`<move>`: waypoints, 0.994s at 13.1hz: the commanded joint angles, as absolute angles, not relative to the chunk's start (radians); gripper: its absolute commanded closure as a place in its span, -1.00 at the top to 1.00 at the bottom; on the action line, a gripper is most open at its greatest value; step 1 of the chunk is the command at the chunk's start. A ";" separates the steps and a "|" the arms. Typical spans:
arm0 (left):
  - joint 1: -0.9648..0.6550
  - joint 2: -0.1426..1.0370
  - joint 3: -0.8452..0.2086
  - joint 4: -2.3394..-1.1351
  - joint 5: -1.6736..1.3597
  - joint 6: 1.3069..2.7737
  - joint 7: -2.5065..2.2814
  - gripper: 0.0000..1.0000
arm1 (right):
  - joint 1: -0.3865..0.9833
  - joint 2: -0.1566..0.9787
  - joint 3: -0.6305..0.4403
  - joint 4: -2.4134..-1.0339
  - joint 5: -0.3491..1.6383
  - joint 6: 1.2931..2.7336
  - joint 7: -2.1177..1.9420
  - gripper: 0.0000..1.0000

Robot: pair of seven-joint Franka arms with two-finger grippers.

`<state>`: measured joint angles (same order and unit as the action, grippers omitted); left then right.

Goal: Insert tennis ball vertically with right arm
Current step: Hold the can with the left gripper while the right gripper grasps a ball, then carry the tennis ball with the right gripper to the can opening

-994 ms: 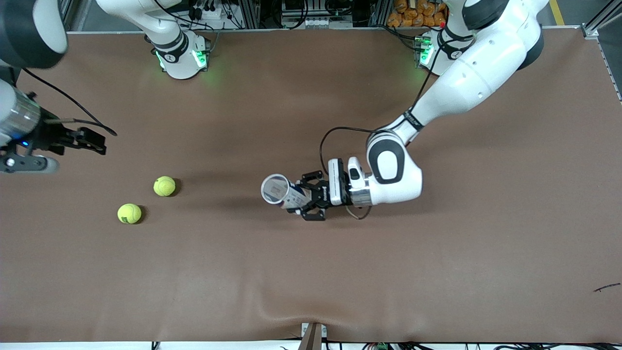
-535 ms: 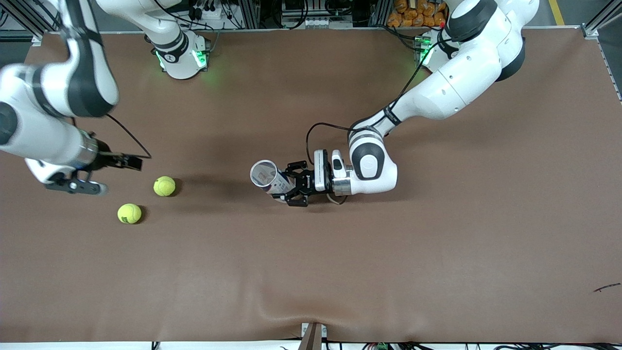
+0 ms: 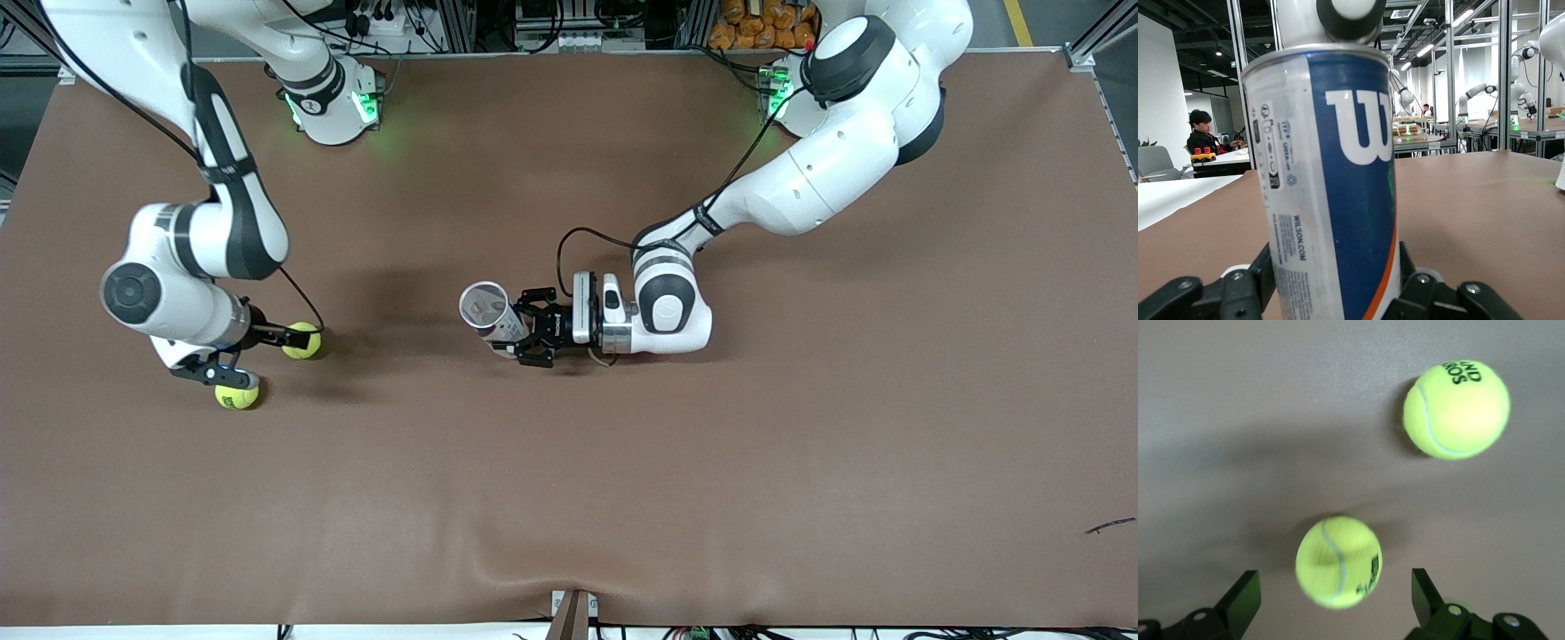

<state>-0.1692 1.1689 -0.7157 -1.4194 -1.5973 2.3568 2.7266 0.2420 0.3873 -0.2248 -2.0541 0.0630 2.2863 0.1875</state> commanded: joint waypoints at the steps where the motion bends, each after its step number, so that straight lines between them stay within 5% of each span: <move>1: -0.186 1.198 -0.697 -1.396 -1.654 2.312 2.829 0.41 | 0.239 0.452 -0.221 -2.054 0.095 2.338 0.221 1.00; 5: -0.201 1.203 -0.664 -1.397 -1.678 2.280 2.846 0.41 | 0.255 0.456 -0.221 -2.071 0.112 2.336 0.245 1.00; 7: -0.202 1.209 -0.663 -1.397 -1.692 2.278 2.852 0.41 | 0.256 0.454 -0.221 -2.072 0.112 2.332 0.247 0.38; 8: -0.202 1.209 -0.663 -1.397 -1.692 2.278 2.853 0.41 | 0.255 0.454 -0.221 -2.071 0.112 2.330 0.247 0.27; 13: -0.207 1.207 -0.655 -1.397 -1.694 2.278 2.852 0.41 | 0.267 0.335 -0.221 -2.010 0.112 2.133 0.248 0.23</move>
